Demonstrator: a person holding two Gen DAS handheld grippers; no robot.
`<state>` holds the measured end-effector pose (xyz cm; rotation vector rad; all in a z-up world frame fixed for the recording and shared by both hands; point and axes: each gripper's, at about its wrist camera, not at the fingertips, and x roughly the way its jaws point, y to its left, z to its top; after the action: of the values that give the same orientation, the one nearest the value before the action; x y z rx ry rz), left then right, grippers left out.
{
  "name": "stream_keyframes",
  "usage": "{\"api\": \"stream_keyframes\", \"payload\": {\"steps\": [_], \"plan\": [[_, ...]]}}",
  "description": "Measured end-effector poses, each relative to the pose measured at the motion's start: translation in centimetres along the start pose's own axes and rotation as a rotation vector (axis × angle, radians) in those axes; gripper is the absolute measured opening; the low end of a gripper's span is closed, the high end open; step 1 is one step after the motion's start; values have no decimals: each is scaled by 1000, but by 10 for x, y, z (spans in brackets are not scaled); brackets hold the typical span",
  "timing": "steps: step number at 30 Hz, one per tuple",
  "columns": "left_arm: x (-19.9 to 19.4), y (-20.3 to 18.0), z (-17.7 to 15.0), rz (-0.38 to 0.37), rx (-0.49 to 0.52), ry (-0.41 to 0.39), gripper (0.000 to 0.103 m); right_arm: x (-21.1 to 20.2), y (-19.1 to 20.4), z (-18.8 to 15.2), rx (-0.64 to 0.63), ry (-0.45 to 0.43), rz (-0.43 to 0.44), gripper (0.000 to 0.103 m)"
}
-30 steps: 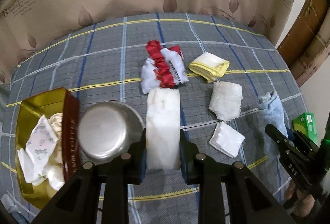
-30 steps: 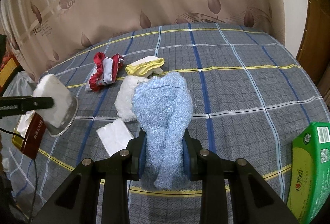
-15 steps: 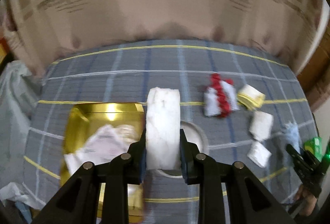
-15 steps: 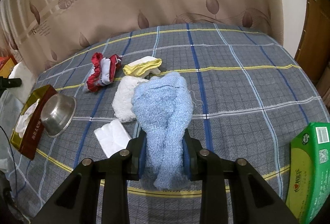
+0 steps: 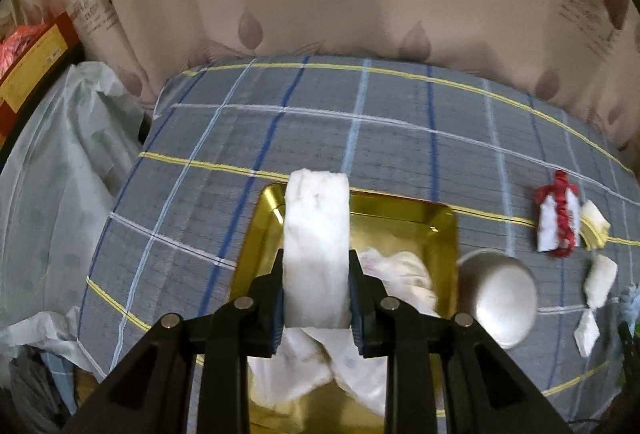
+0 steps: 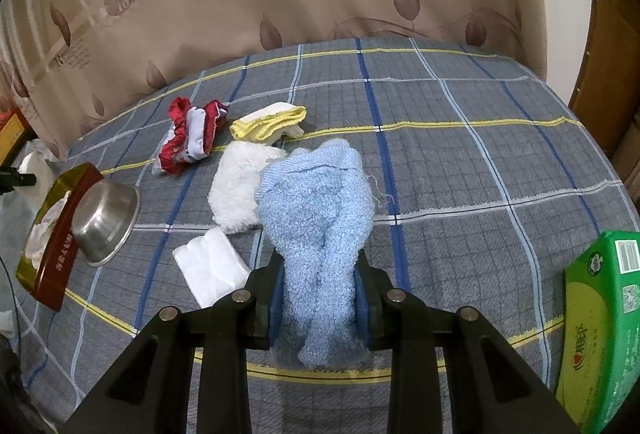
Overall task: Organize soft objects
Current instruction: 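Carry the white foam block into the gold tray and open the left tool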
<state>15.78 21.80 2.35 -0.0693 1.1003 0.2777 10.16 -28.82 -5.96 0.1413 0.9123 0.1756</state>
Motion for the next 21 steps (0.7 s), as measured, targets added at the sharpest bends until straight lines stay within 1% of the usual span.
{"api": "stream_keyframes", "payload": {"steps": [4,9,13,16,18,21], "plan": [[20,4,3,26,7,34,28,0,0,0,2,1,-5,27],[35,4,1,45,11,61,28,1,-1,0,5,1,-8,27],[45,9,1,25,-27,86,29,2,-2,0,5,4,-8,27],[50,12,1,16,-46,107,34,2,-2,0,2,4,-9,27],[51,14,1,21,-51,106,40,1,-1,-1,1,1,-10,27],[47,15,1,24,-46,91,41,0,-1,-1,-2,-2,-11,27]]}}
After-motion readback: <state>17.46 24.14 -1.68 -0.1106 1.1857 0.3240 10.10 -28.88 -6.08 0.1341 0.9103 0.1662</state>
